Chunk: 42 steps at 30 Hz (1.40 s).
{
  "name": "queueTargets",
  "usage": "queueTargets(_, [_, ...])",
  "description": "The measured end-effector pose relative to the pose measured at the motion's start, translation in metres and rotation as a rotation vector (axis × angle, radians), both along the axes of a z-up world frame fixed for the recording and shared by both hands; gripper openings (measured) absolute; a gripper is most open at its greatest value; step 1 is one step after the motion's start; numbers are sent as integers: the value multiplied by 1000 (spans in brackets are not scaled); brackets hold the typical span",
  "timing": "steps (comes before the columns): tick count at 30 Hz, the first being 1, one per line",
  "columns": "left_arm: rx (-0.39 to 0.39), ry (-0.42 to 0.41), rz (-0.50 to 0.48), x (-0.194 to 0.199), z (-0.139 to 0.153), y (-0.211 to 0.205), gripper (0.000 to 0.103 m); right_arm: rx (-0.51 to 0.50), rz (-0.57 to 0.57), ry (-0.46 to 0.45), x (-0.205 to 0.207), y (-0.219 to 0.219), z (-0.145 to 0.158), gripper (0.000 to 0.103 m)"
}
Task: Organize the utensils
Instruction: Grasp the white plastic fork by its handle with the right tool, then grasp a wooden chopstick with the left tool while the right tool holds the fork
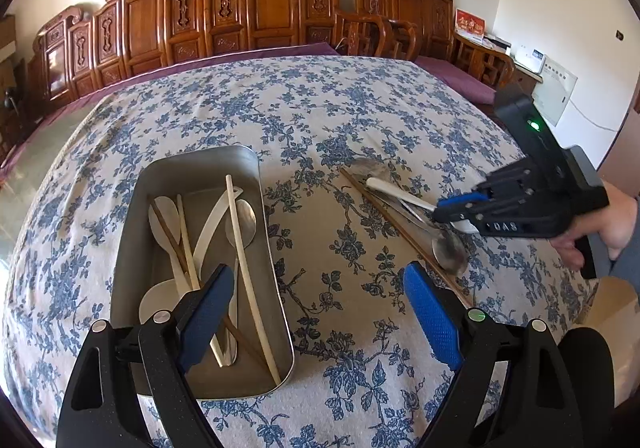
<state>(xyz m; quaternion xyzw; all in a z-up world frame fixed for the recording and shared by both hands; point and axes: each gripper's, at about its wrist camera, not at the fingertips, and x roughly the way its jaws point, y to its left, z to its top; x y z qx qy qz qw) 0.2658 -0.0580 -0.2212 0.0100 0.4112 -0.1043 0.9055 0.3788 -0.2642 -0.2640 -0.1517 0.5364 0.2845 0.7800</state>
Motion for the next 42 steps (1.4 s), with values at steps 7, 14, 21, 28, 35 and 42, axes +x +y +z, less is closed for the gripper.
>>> queueTargets(7, [19,-2,-11,-3,-1,-14,83,-5,-125,-57,-29,-25,6,7])
queueTargets(14, [-9,25,-24,-1,2,-26,83,45,-270,-106,-57,-60,27,7])
queueTargets(21, [-5,36,-65,-3,10,-49,83,77,-309,-151,-95,-73,51,7])
queueTargets(28, [-51,108,-67,13,-1,-64,61,128,-327,-177,-115,-84,65,7])
queueTargets(35, [-17,171,-43,48,-24,-85,39,174,-357,-176,-111,-95,70,7])
queueTargets(42, [-44,255,0,80,-50,-92,22,182,-362,-174,-111,-99,71,7])
